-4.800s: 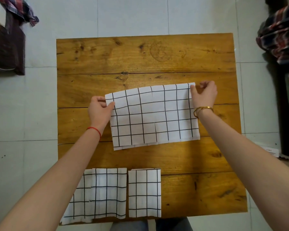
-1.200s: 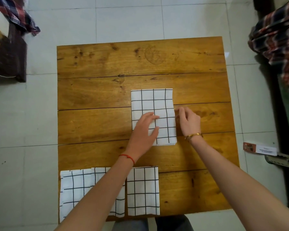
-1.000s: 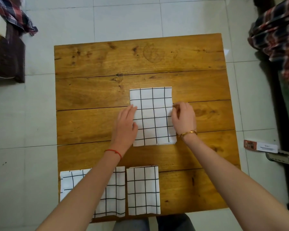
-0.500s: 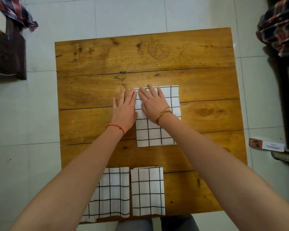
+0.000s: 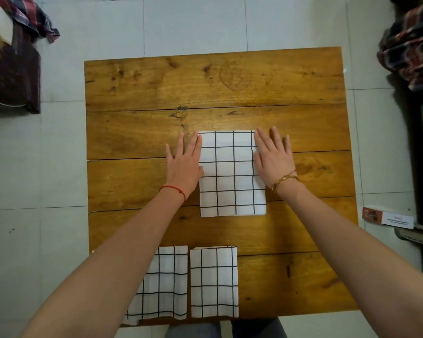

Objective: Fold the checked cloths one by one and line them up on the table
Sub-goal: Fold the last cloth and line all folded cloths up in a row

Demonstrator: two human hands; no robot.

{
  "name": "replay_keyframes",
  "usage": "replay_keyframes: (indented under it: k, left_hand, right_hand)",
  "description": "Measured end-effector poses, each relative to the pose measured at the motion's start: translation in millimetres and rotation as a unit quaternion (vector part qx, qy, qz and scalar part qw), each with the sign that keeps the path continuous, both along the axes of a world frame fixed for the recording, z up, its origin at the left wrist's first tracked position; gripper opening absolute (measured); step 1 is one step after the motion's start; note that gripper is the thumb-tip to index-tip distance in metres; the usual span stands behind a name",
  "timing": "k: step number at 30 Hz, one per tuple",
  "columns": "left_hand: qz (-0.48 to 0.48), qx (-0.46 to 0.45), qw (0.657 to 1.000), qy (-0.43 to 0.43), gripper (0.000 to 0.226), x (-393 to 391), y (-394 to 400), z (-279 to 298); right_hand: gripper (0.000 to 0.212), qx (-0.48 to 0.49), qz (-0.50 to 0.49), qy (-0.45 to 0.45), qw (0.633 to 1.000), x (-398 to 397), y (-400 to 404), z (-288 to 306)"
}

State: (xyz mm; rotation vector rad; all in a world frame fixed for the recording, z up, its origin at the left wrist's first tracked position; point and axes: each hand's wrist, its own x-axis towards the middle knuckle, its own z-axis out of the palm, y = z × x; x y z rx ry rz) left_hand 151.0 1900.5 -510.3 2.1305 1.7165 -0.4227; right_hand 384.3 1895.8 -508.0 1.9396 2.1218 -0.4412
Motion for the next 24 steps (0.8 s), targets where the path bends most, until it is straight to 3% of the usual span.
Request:
replay_keyframes:
  k: [8,24]
  left_hand:
    - [-0.019,0.069,0.997,-0.018,0.068,6.0,-20.7,2.5]
    - [-0.072,-0.005,0.995,-0.065,0.065,-27.7,-151.9,6.4]
  right_hand:
    - [0.052,-0.021,0.14,0.054,0.988,-41.2,-1.5,9.9]
    - [0.056,-0.095,0.068,0.046,0.992,-59.5,-8.7,10.4]
